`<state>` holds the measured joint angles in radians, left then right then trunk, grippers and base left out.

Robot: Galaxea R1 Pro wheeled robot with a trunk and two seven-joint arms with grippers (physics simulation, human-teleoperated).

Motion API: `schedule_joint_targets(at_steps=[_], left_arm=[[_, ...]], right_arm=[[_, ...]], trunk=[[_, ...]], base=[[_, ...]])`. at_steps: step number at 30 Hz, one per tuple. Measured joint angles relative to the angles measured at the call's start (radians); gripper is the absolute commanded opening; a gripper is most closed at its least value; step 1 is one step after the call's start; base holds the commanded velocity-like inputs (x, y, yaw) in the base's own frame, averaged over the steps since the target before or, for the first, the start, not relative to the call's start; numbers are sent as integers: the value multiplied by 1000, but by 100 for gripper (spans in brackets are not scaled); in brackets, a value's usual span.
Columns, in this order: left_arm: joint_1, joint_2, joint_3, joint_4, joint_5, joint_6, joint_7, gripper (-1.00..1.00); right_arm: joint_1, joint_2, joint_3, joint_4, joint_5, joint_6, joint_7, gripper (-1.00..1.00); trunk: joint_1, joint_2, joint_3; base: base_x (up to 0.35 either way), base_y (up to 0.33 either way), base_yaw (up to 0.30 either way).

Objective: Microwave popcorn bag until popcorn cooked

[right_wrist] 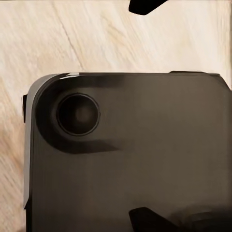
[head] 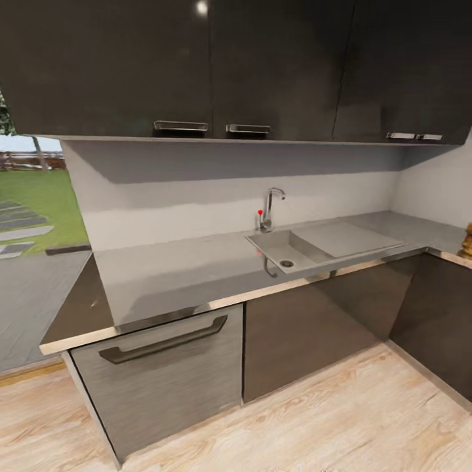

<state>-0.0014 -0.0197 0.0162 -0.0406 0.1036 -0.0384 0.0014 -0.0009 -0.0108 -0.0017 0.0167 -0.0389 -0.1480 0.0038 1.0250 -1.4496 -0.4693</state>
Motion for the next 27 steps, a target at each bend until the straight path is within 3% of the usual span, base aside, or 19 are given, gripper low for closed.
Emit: schedule_joint_targets(at_steps=[27], left_arm=[[0,0,0,0,0,0,0,100]], right_arm=[[0,-3,0,0,-1,-1,0,100]], trunk=[[0,0,0]], base=[[0,0,-298]])
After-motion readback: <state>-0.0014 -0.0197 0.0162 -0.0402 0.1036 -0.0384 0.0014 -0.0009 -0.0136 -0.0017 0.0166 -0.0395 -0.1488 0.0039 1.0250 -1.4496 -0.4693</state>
